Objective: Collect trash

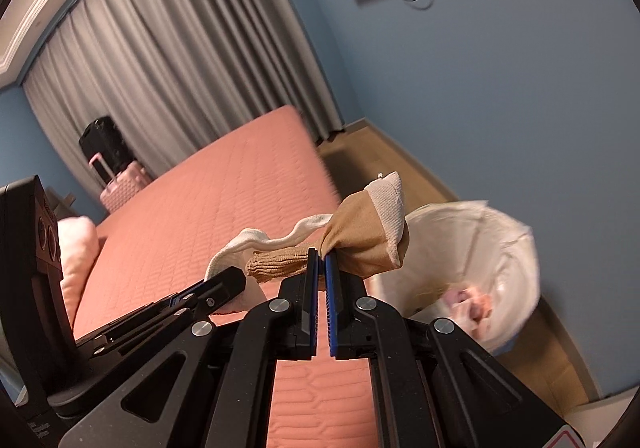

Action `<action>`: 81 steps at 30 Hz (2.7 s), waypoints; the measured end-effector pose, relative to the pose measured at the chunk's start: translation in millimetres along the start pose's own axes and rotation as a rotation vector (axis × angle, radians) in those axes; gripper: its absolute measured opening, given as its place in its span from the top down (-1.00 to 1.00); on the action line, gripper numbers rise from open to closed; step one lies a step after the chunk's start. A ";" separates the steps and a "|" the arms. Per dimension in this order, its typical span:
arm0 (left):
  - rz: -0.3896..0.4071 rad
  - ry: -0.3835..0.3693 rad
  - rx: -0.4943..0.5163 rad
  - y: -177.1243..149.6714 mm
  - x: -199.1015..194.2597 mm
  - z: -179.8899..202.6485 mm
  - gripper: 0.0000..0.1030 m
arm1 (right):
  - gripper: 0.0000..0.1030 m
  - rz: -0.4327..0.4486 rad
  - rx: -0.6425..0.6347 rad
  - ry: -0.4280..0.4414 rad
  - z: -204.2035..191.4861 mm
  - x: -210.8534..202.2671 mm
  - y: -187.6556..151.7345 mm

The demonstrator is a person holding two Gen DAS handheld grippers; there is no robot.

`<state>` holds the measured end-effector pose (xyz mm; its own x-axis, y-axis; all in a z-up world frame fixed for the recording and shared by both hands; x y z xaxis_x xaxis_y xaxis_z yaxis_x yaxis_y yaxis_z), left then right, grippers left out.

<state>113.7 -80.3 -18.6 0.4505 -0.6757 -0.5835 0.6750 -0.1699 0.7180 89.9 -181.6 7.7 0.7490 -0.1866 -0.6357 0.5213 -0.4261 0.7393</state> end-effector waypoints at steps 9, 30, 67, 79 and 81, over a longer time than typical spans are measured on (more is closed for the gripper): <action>-0.043 -0.071 0.059 9.3 36.8 43.6 0.92 | 0.92 0.042 0.072 -0.073 68.4 -11.8 19.4; -0.016 -0.057 0.096 28.2 71.7 61.3 -0.06 | 0.92 0.053 0.090 -0.138 111.9 3.6 39.9; 0.056 0.138 0.070 11.0 26.4 9.1 -0.65 | -0.02 -0.002 -0.066 -0.170 73.0 3.4 16.0; 0.033 0.225 0.040 -17.1 6.8 -9.2 -0.86 | -0.35 -0.008 -0.144 -0.241 66.2 -11.9 -13.7; 0.027 0.230 0.025 -22.2 4.3 -12.8 -0.86 | -0.37 -0.015 -0.143 -0.241 65.6 -12.5 -19.2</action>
<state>108.2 -70.2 -41.9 0.5912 -0.4998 -0.6330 0.6478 -0.1734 0.7418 43.7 -229.1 -13.1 0.6310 -0.3940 -0.6684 0.5966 -0.3043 0.7426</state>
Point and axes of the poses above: each gripper's, at about its wrist camera, not at the fingertips, and x roughly the way its jaws point, z to its right, y to its top, the point moved 6 cm from there along x, roughly the way its jaws point, and after that the axes turned 14 degrees about -y, right-handed, at the moved point
